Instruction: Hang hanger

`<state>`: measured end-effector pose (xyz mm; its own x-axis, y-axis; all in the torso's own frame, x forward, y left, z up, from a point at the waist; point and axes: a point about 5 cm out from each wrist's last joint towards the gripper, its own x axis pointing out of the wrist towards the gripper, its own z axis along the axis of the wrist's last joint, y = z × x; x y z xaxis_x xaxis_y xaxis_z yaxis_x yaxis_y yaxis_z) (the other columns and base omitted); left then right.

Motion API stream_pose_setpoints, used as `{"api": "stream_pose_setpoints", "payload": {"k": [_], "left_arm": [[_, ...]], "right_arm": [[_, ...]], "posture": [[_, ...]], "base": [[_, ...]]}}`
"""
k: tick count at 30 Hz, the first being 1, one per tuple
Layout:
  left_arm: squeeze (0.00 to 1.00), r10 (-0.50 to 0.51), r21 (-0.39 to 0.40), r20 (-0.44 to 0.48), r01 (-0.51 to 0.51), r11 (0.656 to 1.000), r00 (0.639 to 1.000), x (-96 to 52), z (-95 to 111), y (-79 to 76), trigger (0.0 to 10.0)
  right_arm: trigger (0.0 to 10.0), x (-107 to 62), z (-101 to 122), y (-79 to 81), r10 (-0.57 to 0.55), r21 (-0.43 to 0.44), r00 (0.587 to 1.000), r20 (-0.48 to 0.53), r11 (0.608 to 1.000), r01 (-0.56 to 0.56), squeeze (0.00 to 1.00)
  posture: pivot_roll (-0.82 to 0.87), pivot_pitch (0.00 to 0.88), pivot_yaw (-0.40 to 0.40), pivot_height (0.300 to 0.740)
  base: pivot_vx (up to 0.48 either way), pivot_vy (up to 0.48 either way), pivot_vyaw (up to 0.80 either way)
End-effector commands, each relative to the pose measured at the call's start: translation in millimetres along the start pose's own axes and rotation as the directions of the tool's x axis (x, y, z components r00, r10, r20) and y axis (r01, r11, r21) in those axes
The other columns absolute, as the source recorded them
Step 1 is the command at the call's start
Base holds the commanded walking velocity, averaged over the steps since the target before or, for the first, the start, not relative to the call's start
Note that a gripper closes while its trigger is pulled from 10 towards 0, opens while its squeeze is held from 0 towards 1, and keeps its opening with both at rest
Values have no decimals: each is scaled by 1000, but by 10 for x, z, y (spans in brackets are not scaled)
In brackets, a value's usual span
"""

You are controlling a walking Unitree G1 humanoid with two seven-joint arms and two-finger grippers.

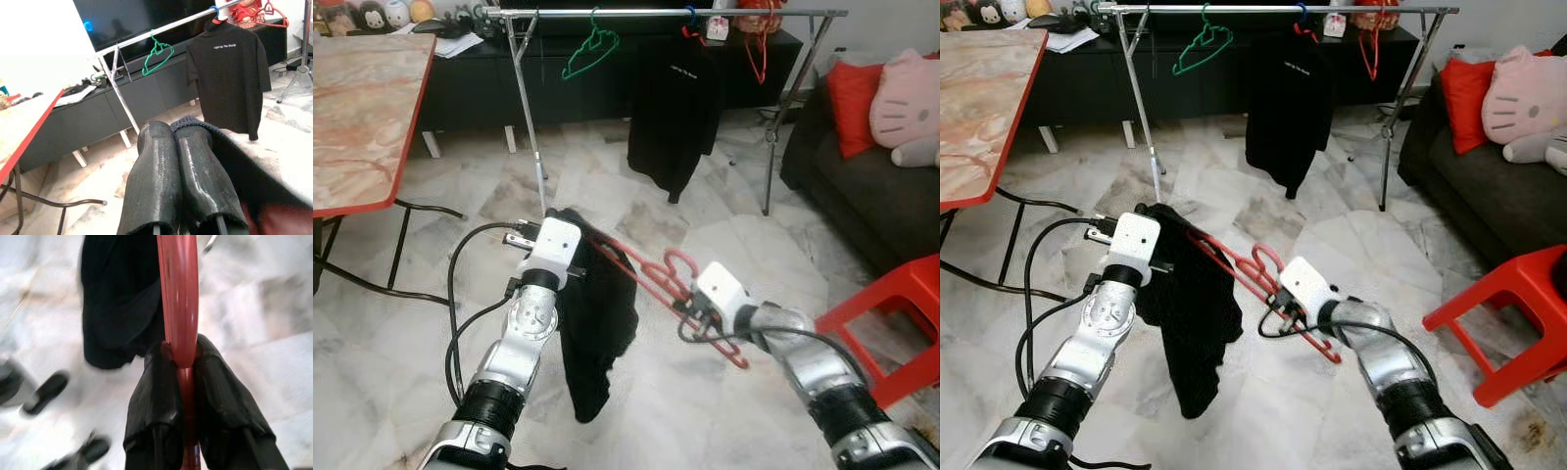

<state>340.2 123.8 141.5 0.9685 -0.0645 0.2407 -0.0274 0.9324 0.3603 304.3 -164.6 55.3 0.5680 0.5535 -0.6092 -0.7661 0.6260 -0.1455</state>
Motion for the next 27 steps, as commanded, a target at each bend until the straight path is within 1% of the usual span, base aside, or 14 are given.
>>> {"api": "stream_pose_setpoints", "payload": {"k": [1, 3, 7, 11, 15, 17, 21, 23, 25, 26, 27], "left_arm": [[0, 14, -11, 16, -14, 1000, 1000, 41, 59, 2, 0], [0, 13, -12, 14, -13, 1000, 1000, 39, 53, 2, 0], [0, -4, -26, -31, 3, 1000, 999, 22, -26, -25, 0], [0, -30, -19, -58, 29, 999, 998, 5, -80, -61, 0], [0, -35, -19, -102, 33, 999, 994, -34, -182, -63, 0], [0, -24, -22, -123, 21, 1000, 992, -52, -232, -34, 0], [0, 0, -13, -141, -2, 1000, 990, -53, -282, 39, 0], [0, 38, -6, -166, -40, 999, 985, -63, -343, 129, 0], [0, 60, -5, -182, -62, 998, 981, -75, -381, 178, 0], [0, 77, -6, -196, -80, 997, 978, -92, -419, 219, 0], [0, 77, -6, -196, -80, 997, 978, -92, -419, 219, 0]], "right_arm": [[0, -66, -42, 52, 79, -17, 997, 4, 997, -79, 0], [0, -81, -50, 66, 93, -18, 996, 8, 996, -93, 0], [0, -246, -52, 143, 217, -39, 974, 68, 976, -214, 0], [0, -346, 8, 154, 249, -58, 959, 139, 968, -243, 0], [0, -419, 27, 132, 237, -47, 957, 167, 971, -233, 0], [0, -489, 12, 163, 255, -50, 950, 179, 967, -250, 0], [0, -563, -27, 205, 269, -40, 948, 169, 963, -266, 0], [0, -604, -71, 167, 204, -18, 965, 167, 979, -204, 0], [0, -634, -104, 141, 165, 2, 972, 166, 986, -168, 0], [0, -676, -186, 139, 147, 36, 979, 145, 988, -153, 0], [0, -676, -186, 139, 147, 36, 979, 145, 988, -153, 0]], "posture": [[-126, 39, -90, 740], [-128, 39, -90, 740], [-132, 38, -83, 740], [-134, 38, -79, 740], [-137, 38, -73, 740], [-136, 38, -73, 740], [-135, 37, -72, 740], [-135, 38, -72, 740], [-136, 38, -71, 740], [-140, 38, -68, 740], [-140, 38, -68, 740]], "base": [[0, 0, 0], [0, 0, 0], [0, 0, 0], [0, 0, 0], [0, 0, 0], [0, 0, 0], [0, 0, 0], [0, 0, 0], [0, 0, 0], [0, 0, 0], [0, 0, 0]]}}
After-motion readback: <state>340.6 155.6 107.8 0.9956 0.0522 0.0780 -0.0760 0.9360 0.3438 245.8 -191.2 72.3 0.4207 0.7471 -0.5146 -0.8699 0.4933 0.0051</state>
